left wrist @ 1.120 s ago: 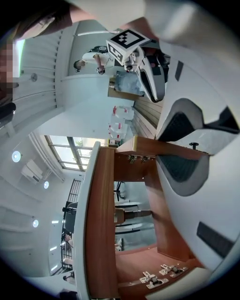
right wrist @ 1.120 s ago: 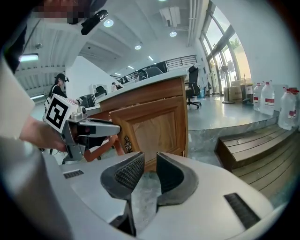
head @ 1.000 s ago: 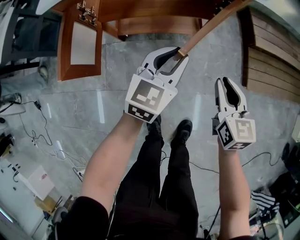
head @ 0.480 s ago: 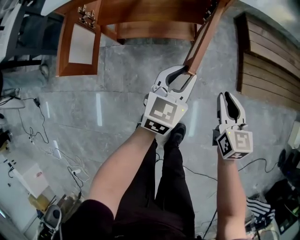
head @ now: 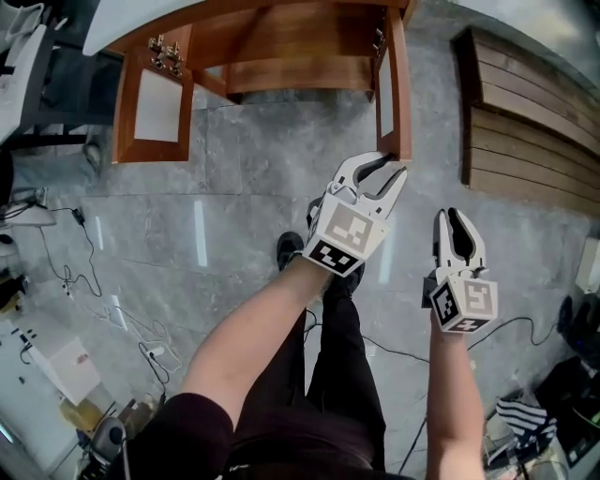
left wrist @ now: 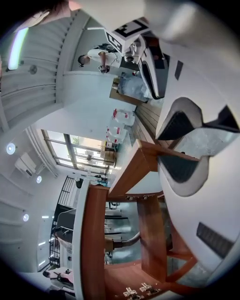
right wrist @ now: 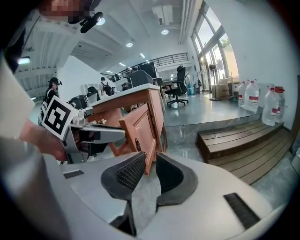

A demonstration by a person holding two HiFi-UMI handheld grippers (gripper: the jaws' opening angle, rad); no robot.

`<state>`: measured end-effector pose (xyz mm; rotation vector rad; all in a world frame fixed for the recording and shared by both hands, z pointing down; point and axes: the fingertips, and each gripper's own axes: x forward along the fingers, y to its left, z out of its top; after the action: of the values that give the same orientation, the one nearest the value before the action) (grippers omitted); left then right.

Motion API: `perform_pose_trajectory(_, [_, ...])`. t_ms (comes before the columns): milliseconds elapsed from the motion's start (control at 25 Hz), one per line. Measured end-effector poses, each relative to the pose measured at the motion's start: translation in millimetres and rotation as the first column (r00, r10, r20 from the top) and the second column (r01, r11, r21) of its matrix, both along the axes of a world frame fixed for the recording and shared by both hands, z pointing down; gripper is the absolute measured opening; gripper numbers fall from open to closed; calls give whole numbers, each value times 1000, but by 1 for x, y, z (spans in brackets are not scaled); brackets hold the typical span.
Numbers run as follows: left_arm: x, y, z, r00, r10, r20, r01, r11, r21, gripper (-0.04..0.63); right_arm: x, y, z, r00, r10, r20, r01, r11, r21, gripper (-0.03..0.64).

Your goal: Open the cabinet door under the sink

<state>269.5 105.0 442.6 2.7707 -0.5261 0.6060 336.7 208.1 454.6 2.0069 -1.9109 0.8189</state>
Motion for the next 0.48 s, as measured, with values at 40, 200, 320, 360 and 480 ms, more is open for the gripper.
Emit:
perform_pose_trajectory(40, [-4, 4, -8, 1000, 1, 6, -1, 1000, -8, 112, 0, 4, -9, 1000, 1, 3, -1, 1000, -1, 90])
perform_pose_trajectory(200, [-43, 17, -62, 998, -48, 29, 49, 998, -46, 108, -17, 13, -73, 1000, -17, 8, 17, 999, 39, 76])
perform_pose_trajectory(320, [-77, 16, -118, 992, -122, 24, 124, 991, -52, 100, -39, 6, -132, 998, -60, 5, 60, 994, 88, 61])
perform_pose_trajectory(360, [-86, 15, -138, 989, -145, 17, 145, 988, -43, 98, -47, 3, -151, 997, -81, 5, 80, 992, 102, 61])
perform_pose_trajectory(480, [-111, 5, -194, 978, -207, -6, 207, 978, 3, 95, -71, -11, -202, 989, -145, -7, 145, 978, 150, 58])
